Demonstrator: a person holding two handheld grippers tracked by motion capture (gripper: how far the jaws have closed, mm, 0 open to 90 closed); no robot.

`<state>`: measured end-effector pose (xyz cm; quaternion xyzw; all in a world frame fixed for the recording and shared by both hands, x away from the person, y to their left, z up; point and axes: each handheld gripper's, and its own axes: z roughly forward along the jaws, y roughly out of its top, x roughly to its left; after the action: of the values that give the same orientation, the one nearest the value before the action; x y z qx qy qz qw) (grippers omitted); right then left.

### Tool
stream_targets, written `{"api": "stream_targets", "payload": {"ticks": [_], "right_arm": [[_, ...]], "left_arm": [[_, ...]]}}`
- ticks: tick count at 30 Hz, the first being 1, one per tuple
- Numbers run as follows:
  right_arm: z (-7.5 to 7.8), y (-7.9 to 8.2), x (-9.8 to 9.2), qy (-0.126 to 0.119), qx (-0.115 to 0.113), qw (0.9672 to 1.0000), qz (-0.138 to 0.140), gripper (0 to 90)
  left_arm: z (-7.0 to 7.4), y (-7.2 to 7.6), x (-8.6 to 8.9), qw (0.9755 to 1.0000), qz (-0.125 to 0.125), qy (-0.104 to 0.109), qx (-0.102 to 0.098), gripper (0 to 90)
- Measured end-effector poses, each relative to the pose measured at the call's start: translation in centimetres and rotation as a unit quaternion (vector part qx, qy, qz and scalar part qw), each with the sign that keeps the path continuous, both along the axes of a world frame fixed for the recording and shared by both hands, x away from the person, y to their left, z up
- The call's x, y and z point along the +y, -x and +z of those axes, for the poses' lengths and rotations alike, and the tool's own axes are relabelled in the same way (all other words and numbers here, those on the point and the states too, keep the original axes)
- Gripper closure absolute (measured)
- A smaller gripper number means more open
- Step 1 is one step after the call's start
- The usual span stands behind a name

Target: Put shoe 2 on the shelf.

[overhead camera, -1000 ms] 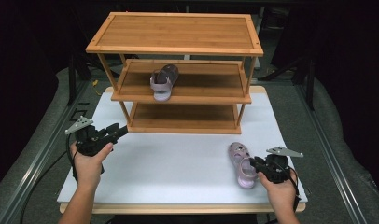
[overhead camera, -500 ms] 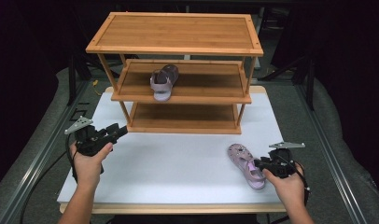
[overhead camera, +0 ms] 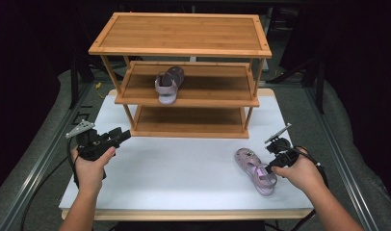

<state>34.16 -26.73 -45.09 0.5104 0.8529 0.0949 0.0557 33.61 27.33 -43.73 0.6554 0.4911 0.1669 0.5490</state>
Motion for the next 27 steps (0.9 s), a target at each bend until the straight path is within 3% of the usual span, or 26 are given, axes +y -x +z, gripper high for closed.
{"api": "stream_targets", "payload": {"ticks": [4,5,15,21,23,27], "right_arm": [[-0.7,-0.6,0.3,0.018,0.022,0.9994,0.02,69.7],[-0.9,-0.8,0.5,0.034,0.023,0.9989,0.021,70.6],[-2.1,-2.1,0.7,0.04,0.062,0.9969,0.027,77.6],[-2.4,-2.2,0.6,0.039,0.07,0.9964,0.029,78.9],[-2.5,-2.1,0.6,0.044,0.063,0.9968,0.022,80.0],[-2.7,-2.0,0.0,0.029,0.057,0.9979,0.011,80.7]], "left_arm": [[0.0,0.0,0.0,1.0,0.001,0.0,0.001,51.0],[-0.1,-0.1,0.0,1.0,0.001,0.0,0.001,51.0],[-0.2,-0.2,0.0,1.0,0.002,0.001,0.005,50.9],[-0.3,-0.2,0.1,1.0,0.003,0.001,0.005,50.9],[-0.3,-0.2,0.1,1.0,0.002,0.001,0.005,50.9],[-0.3,-0.2,0.0,1.0,0.002,0.0,0.005,50.8]]}}
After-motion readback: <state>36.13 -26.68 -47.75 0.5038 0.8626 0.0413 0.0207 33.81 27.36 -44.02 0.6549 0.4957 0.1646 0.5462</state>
